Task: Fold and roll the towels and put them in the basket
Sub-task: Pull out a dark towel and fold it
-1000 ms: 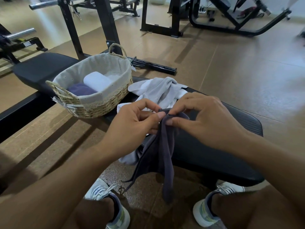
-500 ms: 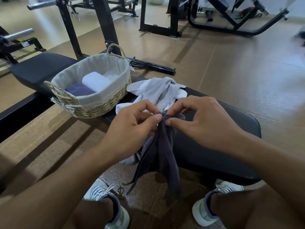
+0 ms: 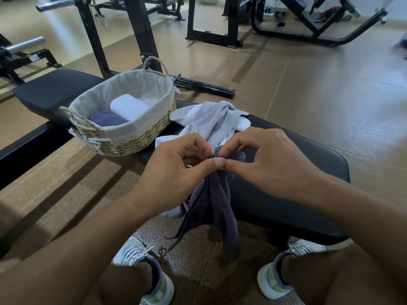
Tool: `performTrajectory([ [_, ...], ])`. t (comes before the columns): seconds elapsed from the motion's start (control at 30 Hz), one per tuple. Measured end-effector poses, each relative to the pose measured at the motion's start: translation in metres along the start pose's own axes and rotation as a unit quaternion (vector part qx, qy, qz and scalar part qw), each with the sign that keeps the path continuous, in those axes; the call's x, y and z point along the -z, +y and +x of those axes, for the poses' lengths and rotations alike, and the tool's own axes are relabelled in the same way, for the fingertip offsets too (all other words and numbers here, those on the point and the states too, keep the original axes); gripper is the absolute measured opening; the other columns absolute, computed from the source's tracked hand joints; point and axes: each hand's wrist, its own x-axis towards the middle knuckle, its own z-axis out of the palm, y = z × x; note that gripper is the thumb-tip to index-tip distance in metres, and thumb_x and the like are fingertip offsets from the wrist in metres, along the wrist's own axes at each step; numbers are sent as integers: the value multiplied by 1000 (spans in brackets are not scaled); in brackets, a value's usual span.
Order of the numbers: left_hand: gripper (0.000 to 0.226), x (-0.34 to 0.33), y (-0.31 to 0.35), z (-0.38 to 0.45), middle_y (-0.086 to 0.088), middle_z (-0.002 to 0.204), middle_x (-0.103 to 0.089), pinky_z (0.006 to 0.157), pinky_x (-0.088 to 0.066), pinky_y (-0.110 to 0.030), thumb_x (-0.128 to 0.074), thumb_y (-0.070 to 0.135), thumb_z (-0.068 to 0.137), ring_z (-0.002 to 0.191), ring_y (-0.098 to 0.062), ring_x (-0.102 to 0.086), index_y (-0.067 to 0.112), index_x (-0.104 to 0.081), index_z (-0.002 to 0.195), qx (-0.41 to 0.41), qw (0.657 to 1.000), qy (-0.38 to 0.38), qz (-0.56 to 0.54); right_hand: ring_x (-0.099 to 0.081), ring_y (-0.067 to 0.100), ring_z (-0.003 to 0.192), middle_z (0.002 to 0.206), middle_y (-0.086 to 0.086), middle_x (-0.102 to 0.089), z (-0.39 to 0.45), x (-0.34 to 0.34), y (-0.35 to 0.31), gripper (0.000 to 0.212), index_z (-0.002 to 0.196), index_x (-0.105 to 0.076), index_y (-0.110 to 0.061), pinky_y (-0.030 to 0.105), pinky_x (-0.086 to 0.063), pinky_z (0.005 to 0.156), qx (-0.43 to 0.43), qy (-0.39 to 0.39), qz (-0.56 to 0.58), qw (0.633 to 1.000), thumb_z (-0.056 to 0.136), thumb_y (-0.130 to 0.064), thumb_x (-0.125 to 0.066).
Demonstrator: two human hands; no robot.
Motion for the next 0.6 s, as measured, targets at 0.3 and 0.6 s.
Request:
performTrajectory([
  [0.3, 34, 25, 1, 8, -21, 81, -68, 71, -54, -27, -73, 30, 93, 74, -18, -63, 0, -58, 91, -1, 998, -50, -44, -38, 4, 131, 128, -22, -57, 8, 19, 26, 27, 93, -73, -39, 17, -29, 106, 44, -104, -96, 989, 76, -59, -69],
  [0.6, 12, 43, 1, 12, 2, 69, -67, 52, -50, -15, -60, 24, 88, 58, -6, -62, 12, -56, 87, 43, 988, -14, -150, -40, -1, 134, 132, -22, -59, 5, 21, 42, 27, 94, -73, -36, 23, -33, 111, 29, -98, -81, 992, 83, -59, -63],
])
